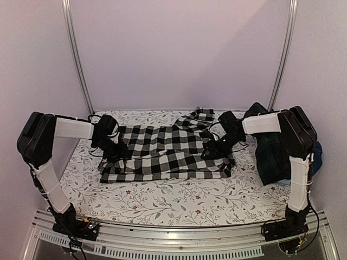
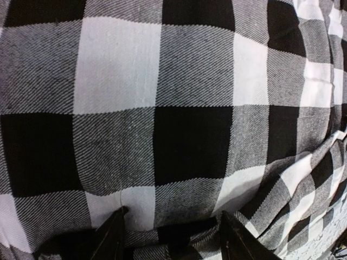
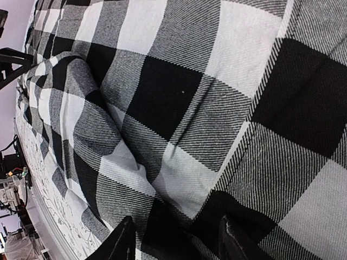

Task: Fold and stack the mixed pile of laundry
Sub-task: Fold the flattened shirt at the center of the board.

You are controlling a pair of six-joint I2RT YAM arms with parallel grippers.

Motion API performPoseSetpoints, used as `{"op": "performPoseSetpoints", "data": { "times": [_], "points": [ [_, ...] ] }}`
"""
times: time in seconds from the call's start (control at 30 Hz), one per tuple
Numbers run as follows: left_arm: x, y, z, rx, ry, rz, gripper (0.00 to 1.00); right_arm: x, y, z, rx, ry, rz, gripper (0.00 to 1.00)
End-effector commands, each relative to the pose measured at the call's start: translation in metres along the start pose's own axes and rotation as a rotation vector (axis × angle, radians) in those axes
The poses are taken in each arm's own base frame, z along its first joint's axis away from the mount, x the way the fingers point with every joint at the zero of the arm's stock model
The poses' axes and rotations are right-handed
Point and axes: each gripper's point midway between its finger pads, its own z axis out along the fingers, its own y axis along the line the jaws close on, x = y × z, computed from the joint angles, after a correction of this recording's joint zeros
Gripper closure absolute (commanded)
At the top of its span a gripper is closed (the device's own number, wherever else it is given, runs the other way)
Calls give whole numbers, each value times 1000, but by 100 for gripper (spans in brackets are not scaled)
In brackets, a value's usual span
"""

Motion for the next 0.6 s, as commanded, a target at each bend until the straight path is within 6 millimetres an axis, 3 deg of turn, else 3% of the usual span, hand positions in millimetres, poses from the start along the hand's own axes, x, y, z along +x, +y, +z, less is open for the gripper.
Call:
{"op": "performPoseSetpoints", "data": {
  "times": [0.0, 0.2, 0.3, 0.37, 0.47, 0.57],
  "points": [
    [77, 9, 10, -37, 190, -33, 41, 79, -25, 6, 91, 172, 85, 48],
    [130, 16, 1, -65, 267, -50, 42, 151, -4, -2, 77, 284, 103, 48],
    [137, 0, -7, -97, 268, 19, 41, 192, 13, -10, 56, 346, 110, 48],
    [148, 0, -8, -122, 317, 3, 41, 216, 25, -14, 35, 381, 117, 48],
    [174, 0, -14, -107, 392, -61, 41, 228, 29, -23, 45, 374, 135, 48],
    [193, -1, -24, -68, 419, -117, 42, 217, 32, -28, 62, 363, 119, 48]
  ]
}}
